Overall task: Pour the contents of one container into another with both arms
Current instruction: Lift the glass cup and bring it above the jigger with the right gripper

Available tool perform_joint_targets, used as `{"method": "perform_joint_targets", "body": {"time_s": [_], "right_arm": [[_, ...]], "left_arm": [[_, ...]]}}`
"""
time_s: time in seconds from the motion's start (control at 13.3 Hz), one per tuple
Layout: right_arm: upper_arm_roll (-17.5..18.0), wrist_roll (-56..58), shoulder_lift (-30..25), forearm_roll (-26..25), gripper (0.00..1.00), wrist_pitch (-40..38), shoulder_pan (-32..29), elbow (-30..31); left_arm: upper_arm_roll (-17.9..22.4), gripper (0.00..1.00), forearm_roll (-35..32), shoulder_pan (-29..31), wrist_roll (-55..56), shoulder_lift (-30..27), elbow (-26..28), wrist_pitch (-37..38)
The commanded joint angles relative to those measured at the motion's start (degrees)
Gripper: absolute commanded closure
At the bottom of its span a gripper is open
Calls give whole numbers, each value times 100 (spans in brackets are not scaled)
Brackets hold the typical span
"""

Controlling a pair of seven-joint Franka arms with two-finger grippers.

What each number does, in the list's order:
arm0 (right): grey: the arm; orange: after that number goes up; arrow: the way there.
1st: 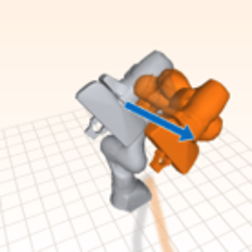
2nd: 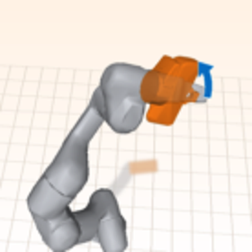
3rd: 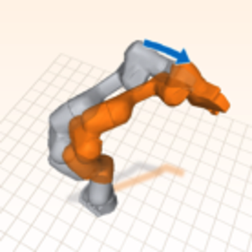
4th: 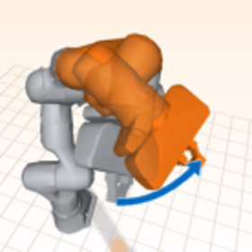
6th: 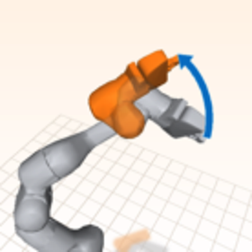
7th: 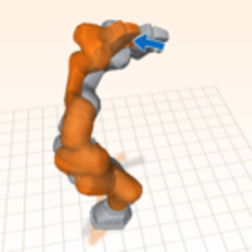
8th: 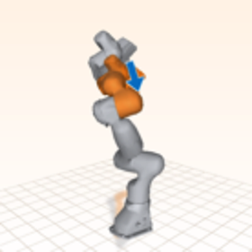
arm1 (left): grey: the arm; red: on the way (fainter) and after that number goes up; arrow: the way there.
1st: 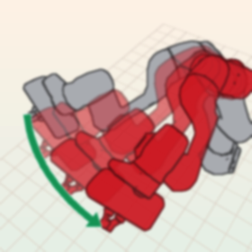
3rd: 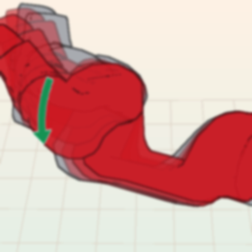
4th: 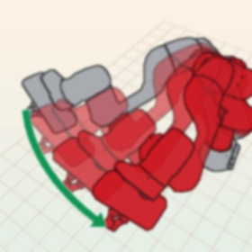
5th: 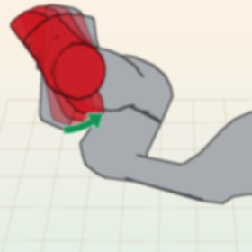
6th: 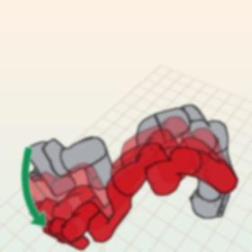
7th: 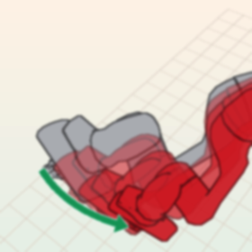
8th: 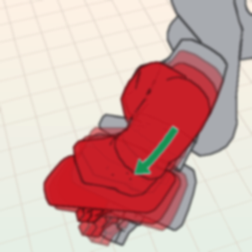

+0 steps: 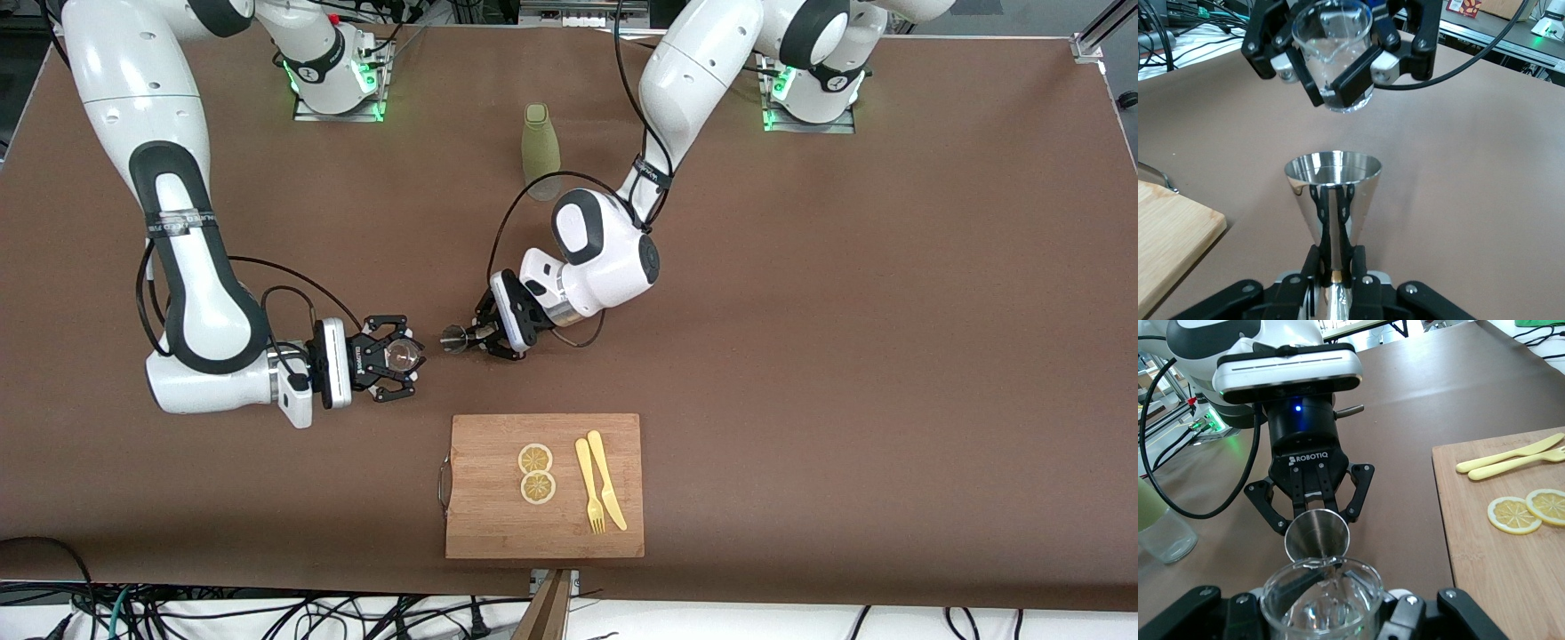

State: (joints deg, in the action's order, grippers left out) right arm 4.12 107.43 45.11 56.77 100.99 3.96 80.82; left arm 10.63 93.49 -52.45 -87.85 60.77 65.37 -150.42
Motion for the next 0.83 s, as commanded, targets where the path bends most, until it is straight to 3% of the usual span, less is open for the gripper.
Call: {"method": "perform_joint_targets", "body": {"time_s": [0.0,0.75], "right_arm": [[71,-143,-99,-289,79,-18,-53,4],[273,-442,-99,-711,79,61,-35,-5]], "left_arm": [[53,100,179,7,40,180,-288,-40],[185,100,179,-19,188,233,-428,-153]]}}
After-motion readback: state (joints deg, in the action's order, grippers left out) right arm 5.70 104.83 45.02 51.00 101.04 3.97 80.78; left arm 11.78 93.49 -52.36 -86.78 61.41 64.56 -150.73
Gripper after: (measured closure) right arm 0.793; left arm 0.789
